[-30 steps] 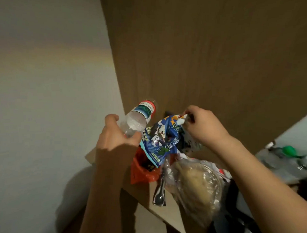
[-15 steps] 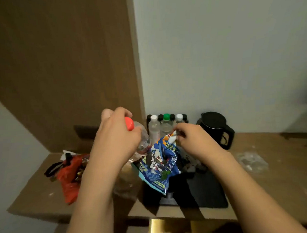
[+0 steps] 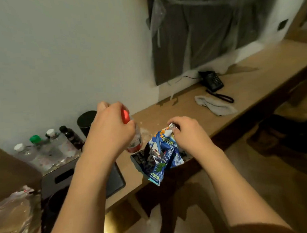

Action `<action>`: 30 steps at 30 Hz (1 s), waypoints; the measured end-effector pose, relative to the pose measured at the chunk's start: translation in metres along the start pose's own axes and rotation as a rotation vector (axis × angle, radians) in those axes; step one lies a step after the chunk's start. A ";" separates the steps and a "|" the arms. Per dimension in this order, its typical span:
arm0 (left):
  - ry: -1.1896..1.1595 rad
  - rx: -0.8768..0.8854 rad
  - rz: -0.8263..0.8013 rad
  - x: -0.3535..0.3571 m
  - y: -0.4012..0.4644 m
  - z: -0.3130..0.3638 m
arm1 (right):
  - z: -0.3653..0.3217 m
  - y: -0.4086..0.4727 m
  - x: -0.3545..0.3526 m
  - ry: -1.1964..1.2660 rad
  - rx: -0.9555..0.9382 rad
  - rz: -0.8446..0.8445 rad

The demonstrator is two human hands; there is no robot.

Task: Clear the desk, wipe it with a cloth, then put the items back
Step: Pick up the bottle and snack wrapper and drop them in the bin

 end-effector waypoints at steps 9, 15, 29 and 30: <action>-0.068 0.317 -0.229 0.102 0.033 0.133 | 0.131 -0.044 -0.092 -0.027 0.359 0.258; -0.099 0.529 -0.349 0.167 0.042 0.185 | 0.189 -0.077 -0.126 -0.048 0.570 0.398; -0.220 0.731 -0.641 0.294 0.021 0.331 | 0.340 -0.118 -0.178 -0.018 0.785 0.494; -0.220 0.725 -0.637 0.302 0.020 0.344 | 0.354 -0.116 -0.186 -0.030 0.812 0.475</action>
Point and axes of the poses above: each hand's wrist, its own y-axis towards the middle knuckle, its own x-axis out of the palm, z = x × y, the point moved 2 cm from there along y, towards the middle knuckle, and after that the axes turned 8 degrees about x, right-handed, at the moved point
